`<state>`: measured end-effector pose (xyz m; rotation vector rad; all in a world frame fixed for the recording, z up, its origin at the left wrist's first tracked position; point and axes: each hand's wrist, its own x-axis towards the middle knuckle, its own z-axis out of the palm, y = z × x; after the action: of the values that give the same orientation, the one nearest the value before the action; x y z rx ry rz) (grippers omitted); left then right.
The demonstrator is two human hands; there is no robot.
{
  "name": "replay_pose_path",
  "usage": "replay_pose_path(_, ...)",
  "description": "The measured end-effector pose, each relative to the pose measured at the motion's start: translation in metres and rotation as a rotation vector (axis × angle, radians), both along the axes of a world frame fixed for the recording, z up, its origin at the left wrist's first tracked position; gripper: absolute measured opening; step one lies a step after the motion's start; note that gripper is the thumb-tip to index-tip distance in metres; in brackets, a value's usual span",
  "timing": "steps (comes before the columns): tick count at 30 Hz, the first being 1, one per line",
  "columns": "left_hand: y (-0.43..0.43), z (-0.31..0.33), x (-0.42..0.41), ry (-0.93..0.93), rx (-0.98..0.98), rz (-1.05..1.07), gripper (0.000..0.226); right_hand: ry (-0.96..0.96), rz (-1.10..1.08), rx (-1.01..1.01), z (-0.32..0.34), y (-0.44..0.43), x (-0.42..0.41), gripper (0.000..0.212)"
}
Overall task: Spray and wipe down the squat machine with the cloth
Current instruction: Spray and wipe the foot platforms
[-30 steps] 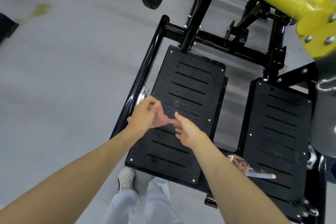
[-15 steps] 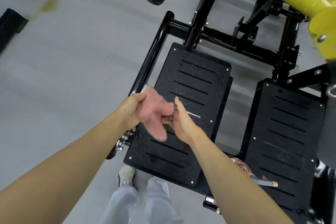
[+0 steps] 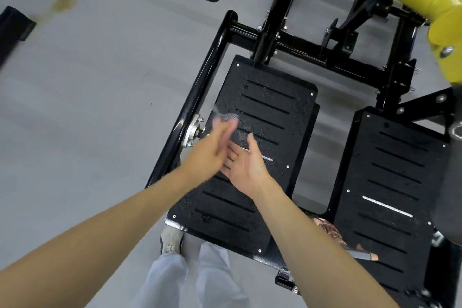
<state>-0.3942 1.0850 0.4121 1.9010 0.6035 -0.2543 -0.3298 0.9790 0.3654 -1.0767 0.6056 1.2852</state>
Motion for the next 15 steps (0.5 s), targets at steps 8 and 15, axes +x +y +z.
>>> replay_pose_path(8, -0.020, -0.013, -0.027, -0.075, 0.211, 0.331, 0.032, 0.165, -0.363, 0.026, 0.002, -0.014, 0.012, 0.087)
replay_pose_path(15, 0.016, -0.010, -0.012, 0.362, -0.408, 0.361, 0.067, 0.233, -0.224, 0.028, 0.001, -0.024, 0.012, 0.108)
